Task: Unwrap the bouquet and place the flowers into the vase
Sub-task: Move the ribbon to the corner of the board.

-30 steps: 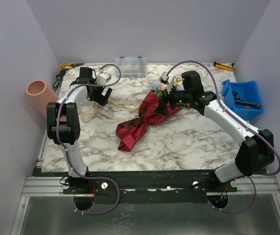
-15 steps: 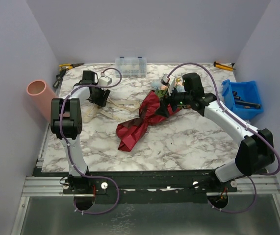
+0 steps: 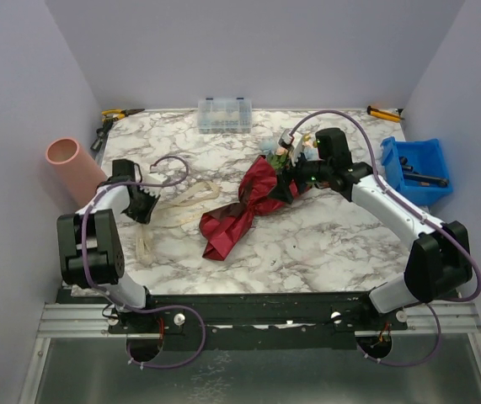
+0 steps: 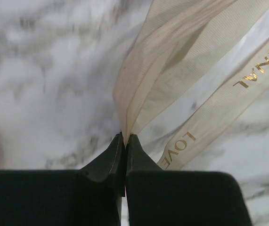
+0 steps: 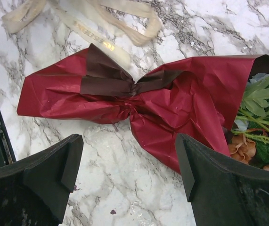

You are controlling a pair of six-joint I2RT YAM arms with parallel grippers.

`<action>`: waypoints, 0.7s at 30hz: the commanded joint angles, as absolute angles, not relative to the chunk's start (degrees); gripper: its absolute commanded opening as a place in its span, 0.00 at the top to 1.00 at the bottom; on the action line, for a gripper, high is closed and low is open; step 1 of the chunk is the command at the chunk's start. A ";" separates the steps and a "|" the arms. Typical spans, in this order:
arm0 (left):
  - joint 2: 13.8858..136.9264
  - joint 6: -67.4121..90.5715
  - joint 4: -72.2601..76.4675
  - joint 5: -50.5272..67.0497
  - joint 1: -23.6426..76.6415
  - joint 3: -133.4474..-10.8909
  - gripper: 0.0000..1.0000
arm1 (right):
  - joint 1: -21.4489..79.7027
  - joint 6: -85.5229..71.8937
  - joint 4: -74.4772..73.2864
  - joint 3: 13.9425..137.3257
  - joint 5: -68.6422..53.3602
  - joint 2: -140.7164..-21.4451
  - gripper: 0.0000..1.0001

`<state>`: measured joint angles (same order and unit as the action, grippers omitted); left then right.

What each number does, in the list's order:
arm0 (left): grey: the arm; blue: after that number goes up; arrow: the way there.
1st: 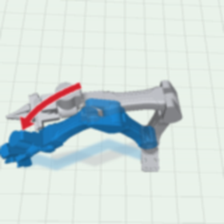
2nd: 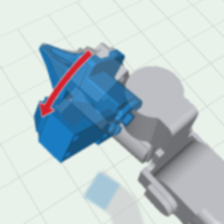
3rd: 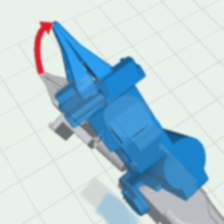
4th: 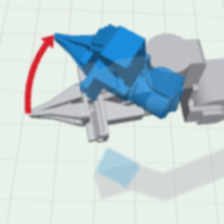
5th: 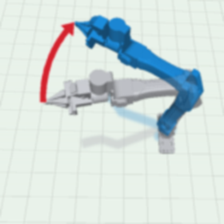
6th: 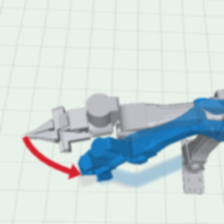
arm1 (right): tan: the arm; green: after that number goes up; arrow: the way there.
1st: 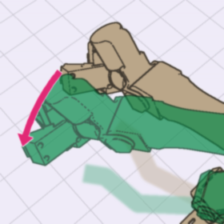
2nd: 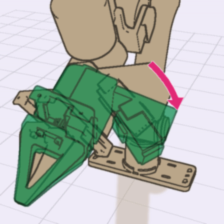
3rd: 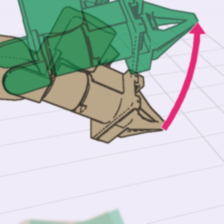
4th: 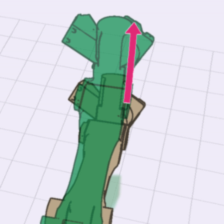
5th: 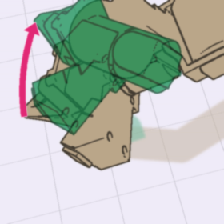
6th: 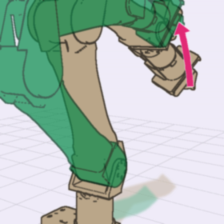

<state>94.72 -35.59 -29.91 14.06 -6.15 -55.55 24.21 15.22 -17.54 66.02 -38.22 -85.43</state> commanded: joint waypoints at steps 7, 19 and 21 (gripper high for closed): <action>81.63 -54.39 -42.29 7.90 -31.37 -52.51 1.00 | 23.72 15.87 -15.12 64.11 -41.39 -83.21 0.11; 77.25 -53.92 -46.60 16.34 -31.67 -55.55 0.40 | 23.47 16.26 -15.68 63.59 -41.13 -83.67 0.11; 76.33 -51.69 -48.45 18.27 -28.91 -57.15 0.35 | 23.17 15.96 -16.23 63.48 -41.14 -83.93 0.11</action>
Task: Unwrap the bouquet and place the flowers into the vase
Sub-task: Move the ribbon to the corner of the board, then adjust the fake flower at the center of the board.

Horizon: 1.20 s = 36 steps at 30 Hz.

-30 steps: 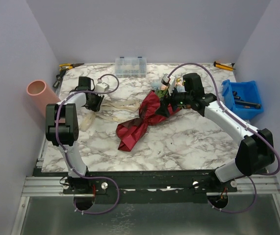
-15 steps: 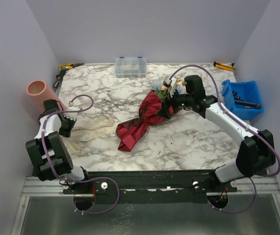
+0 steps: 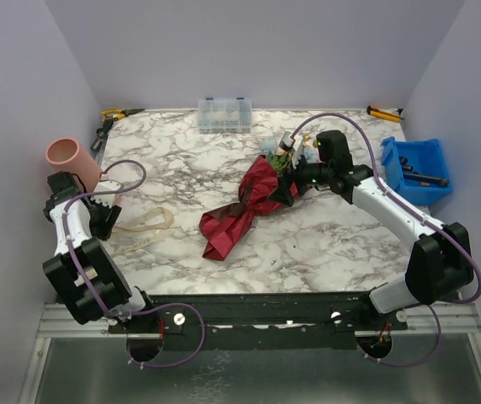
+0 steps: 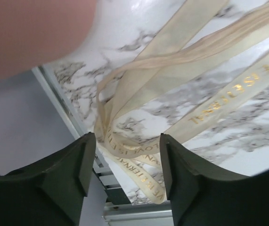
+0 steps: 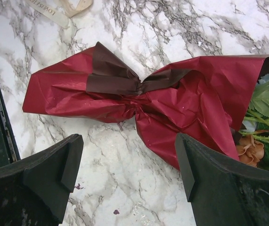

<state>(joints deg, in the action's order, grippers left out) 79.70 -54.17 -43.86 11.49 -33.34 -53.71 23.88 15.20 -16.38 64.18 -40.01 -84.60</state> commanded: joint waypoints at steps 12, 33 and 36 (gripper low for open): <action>79.84 -26.51 -40.60 37.41 -1.37 -65.19 0.34 | 19.92 15.03 -19.63 58.05 -30.60 -85.49 0.20; 97.09 -15.89 -22.99 36.33 28.84 -58.00 0.52 | 18.17 14.73 -19.76 71.85 -25.63 -110.22 0.40; 98.60 -15.04 -22.18 39.54 30.43 -58.60 0.51 | 18.18 16.02 -18.34 72.76 -26.46 -112.10 0.40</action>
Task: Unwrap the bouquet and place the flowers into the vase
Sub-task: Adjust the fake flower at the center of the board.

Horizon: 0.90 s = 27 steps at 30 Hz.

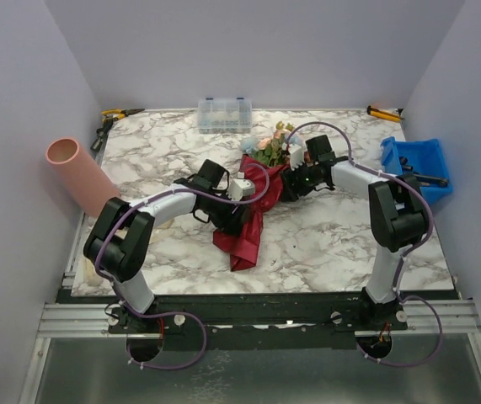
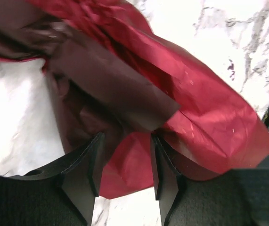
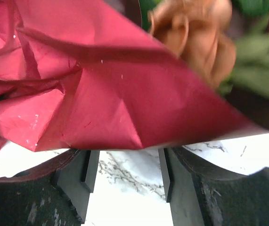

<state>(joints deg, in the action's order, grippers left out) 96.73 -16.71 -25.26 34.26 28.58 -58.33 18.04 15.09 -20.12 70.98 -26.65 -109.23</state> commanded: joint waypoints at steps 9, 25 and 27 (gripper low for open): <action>90.40 -13.68 -23.74 38.75 23.39 -58.90 0.32 | 16.34 18.66 -25.41 72.30 -30.86 -101.67 0.32; 85.66 -12.45 -25.86 32.33 16.38 -62.09 0.16 | 10.88 16.18 -19.90 61.37 -37.05 -88.64 0.20; 85.82 -11.12 -28.20 32.84 15.57 -64.06 0.12 | 9.40 14.95 -20.73 62.66 -40.14 -90.06 0.20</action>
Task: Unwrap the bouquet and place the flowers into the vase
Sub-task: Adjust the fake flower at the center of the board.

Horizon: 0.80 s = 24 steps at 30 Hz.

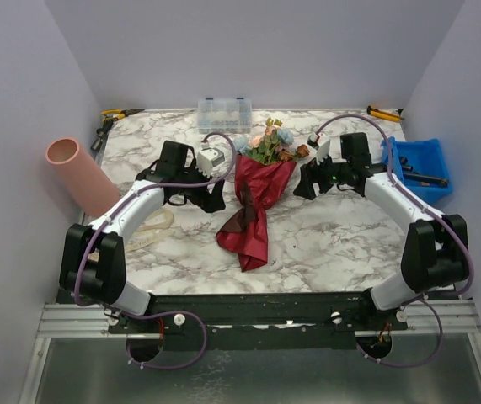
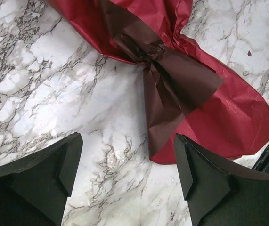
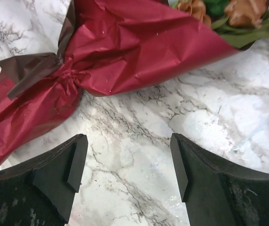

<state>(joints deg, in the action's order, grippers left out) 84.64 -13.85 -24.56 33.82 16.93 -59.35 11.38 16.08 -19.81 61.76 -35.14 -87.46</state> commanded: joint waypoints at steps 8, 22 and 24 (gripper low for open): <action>85.78 -6.96 -25.18 33.68 14.35 -64.46 0.01 | 8.79 14.55 -18.89 60.61 -43.33 -86.90 0.18; 84.11 -7.37 -29.18 36.22 11.07 -68.63 0.01 | 4.33 12.95 -18.51 57.06 -45.78 -82.59 0.16; 85.07 -6.41 -28.29 38.70 11.12 -68.26 0.01 | 4.31 12.02 -16.17 55.24 -46.39 -82.09 0.16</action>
